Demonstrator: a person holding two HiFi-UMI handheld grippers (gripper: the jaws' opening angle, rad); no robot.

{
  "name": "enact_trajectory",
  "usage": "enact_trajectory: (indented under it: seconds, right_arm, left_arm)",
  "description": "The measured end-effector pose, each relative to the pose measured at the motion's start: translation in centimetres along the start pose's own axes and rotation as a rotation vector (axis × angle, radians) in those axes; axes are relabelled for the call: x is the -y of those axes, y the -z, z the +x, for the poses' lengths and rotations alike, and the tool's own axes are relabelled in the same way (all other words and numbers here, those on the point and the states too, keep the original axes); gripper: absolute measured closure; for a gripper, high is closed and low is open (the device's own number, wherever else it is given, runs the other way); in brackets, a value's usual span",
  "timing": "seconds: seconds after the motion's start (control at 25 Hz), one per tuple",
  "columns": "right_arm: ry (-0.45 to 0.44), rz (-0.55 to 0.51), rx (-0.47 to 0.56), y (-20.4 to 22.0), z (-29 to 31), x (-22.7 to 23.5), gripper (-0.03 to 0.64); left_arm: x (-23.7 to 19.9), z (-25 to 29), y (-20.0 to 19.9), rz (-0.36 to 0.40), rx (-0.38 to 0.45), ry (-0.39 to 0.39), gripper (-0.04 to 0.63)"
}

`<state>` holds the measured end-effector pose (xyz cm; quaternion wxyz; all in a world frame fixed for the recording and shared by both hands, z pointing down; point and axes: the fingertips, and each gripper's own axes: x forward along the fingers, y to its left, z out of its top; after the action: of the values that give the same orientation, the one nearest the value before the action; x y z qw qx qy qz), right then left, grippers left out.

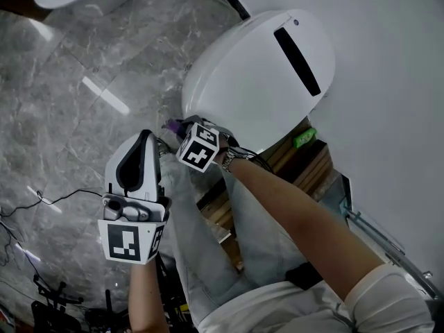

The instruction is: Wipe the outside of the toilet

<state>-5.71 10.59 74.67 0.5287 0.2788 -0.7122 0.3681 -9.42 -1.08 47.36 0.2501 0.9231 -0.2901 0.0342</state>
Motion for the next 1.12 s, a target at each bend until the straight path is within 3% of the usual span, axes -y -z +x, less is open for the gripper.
enact_trajectory:
  seconds: [0.2, 0.44, 0.64, 0.8, 1.04, 1.12]
  right_arm:
    - [-0.105, -0.006, 0.099, -1.5, -2.4, 0.6, 0.525]
    - [-0.054, 0.047, 0.171, 0.6, -10.3, 12.7, 0.525]
    - [0.066, 0.179, 0.179, 4.4, -17.7, 27.0, 0.525]
    - [0.189, 0.202, 0.174, 7.4, -22.9, 37.1, 0.523]
    - [0.395, 0.252, 0.125, 10.5, -27.3, 49.3, 0.523]
    - [0.413, 0.301, 0.109, 11.2, -27.1, 51.6, 0.523]
  left_arm:
    - [2.2, 3.5, -0.3, 0.009, -0.008, -0.009, 0.591]
    - [7.7, 10.9, -0.7, -0.035, 0.027, -0.012, 0.591]
    - [12.2, 17.2, -2.2, -0.085, 0.066, 0.002, 0.591]
    - [14.9, 20.6, -2.9, -0.074, 0.072, 0.023, 0.591]
    - [15.0, 21.5, -2.2, -0.051, 0.035, 0.005, 0.591]
    - [14.3, 21.1, -1.6, -0.054, 0.023, -0.018, 0.591]
